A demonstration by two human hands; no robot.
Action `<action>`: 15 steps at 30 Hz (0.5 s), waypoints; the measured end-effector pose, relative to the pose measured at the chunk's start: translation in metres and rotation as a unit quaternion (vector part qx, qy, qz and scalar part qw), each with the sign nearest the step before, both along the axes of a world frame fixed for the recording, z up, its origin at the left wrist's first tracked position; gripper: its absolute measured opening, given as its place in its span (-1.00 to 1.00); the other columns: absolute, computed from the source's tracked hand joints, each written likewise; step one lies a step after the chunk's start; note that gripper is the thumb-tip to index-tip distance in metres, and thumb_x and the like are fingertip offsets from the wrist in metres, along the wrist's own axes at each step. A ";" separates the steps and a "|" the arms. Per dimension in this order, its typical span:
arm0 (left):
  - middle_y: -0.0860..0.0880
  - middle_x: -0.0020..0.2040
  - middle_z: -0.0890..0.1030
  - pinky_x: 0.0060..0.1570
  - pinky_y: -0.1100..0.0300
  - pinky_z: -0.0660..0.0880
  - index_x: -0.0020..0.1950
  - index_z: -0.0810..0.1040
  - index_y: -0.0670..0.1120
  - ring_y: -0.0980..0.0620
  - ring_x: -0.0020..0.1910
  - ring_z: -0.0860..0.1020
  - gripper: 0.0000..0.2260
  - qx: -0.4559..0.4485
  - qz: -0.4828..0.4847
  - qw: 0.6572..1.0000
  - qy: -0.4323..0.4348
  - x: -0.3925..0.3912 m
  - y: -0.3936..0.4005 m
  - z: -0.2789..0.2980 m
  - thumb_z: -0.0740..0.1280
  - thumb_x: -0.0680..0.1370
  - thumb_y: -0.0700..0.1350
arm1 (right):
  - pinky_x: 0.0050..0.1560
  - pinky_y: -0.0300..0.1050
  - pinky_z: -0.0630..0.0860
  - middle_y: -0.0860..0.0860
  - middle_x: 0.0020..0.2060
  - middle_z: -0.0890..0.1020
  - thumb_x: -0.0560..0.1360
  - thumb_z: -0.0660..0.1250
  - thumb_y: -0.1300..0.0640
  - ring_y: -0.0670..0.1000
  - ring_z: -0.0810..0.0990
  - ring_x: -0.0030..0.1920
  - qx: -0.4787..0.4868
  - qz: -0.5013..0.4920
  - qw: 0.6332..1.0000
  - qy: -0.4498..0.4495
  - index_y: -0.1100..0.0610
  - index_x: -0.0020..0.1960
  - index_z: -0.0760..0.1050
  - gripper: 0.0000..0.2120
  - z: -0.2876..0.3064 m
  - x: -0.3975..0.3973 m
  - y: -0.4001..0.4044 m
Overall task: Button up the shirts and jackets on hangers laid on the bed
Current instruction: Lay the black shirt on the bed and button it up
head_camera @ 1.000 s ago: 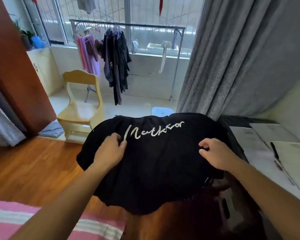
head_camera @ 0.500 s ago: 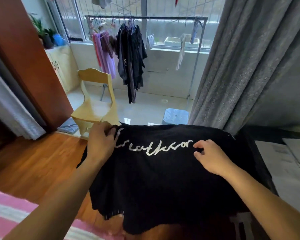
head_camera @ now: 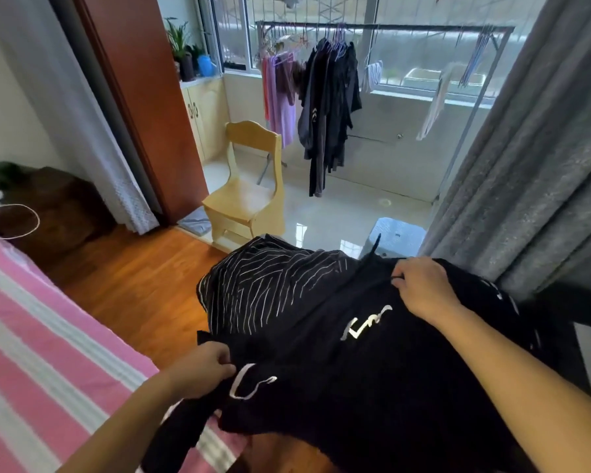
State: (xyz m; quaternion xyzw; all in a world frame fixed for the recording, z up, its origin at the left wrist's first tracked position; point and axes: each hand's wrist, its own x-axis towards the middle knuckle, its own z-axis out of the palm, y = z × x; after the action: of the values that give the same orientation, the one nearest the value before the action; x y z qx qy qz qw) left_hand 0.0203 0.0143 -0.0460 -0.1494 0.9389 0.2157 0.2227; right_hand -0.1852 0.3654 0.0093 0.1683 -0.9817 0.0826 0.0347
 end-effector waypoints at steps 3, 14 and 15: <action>0.05 -0.22 0.54 -0.38 0.34 0.30 -0.14 0.49 -0.02 0.14 -0.26 0.49 -0.84 0.033 0.031 0.998 0.052 -0.019 0.022 -0.009 0.34 0.63 -0.04 | 0.08 -0.03 0.41 -0.05 -0.14 0.59 0.59 0.34 0.13 0.06 0.54 -0.06 -0.041 0.022 0.998 0.047 0.06 -0.05 0.57 -0.94 -0.005 0.019 0.016; -0.07 0.32 0.38 0.14 -0.03 0.57 0.33 0.41 -0.02 -0.15 0.22 0.53 -0.62 0.008 0.045 0.970 0.238 -0.065 0.122 -0.054 0.41 0.57 0.04 | -0.14 -0.17 0.51 -0.10 -0.07 0.59 0.62 0.29 0.19 -0.02 0.61 -0.07 -0.145 -0.133 0.979 -0.057 0.04 0.12 0.56 -0.87 -0.047 0.078 0.074; -0.06 0.25 0.43 0.10 -0.05 0.56 0.25 0.48 -0.03 -0.17 0.16 0.53 -0.74 -0.005 0.050 0.963 0.265 -0.066 0.120 -0.055 0.36 0.60 0.00 | -0.09 -0.15 0.54 -0.09 0.02 0.58 0.61 0.29 0.19 0.00 0.62 -0.02 -0.153 -0.131 0.977 -0.062 0.03 0.19 0.53 -0.82 -0.044 0.078 0.072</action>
State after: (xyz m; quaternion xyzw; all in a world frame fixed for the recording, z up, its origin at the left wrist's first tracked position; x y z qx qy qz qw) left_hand -0.0456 0.1343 -0.1013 -0.1344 0.9569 0.2532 -0.0457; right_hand -0.1070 0.4371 -0.0351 0.0254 -0.9711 0.2371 0.0097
